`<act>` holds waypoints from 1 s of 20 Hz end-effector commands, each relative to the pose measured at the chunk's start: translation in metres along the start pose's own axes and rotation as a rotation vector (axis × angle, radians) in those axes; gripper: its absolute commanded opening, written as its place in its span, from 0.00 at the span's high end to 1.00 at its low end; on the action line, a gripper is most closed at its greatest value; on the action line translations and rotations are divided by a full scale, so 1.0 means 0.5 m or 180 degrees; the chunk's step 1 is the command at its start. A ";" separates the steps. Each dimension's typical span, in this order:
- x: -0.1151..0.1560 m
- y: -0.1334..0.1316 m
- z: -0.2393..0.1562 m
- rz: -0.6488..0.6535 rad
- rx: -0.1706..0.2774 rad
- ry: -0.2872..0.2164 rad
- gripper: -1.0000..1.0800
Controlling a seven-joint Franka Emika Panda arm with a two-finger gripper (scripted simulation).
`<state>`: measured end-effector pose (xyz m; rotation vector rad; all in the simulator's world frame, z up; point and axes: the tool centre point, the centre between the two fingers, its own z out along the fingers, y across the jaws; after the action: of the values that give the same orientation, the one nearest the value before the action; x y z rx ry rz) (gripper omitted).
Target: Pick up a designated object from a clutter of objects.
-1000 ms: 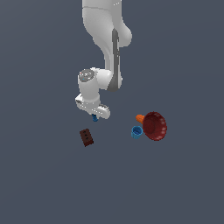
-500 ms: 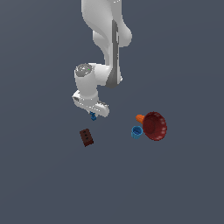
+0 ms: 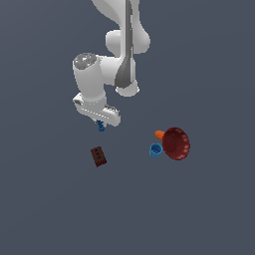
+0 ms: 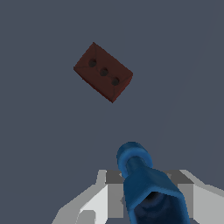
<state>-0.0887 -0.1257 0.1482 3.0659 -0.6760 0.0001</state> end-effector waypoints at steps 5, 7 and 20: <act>0.033 0.009 -0.115 0.0001 -0.0003 0.0000 1.00; 0.044 0.011 -0.151 0.0001 -0.0003 0.0000 1.00; 0.121 0.026 -0.392 -0.0001 0.0001 -0.0001 1.00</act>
<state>-0.0426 -0.1598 0.3301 3.0661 -0.6760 0.0011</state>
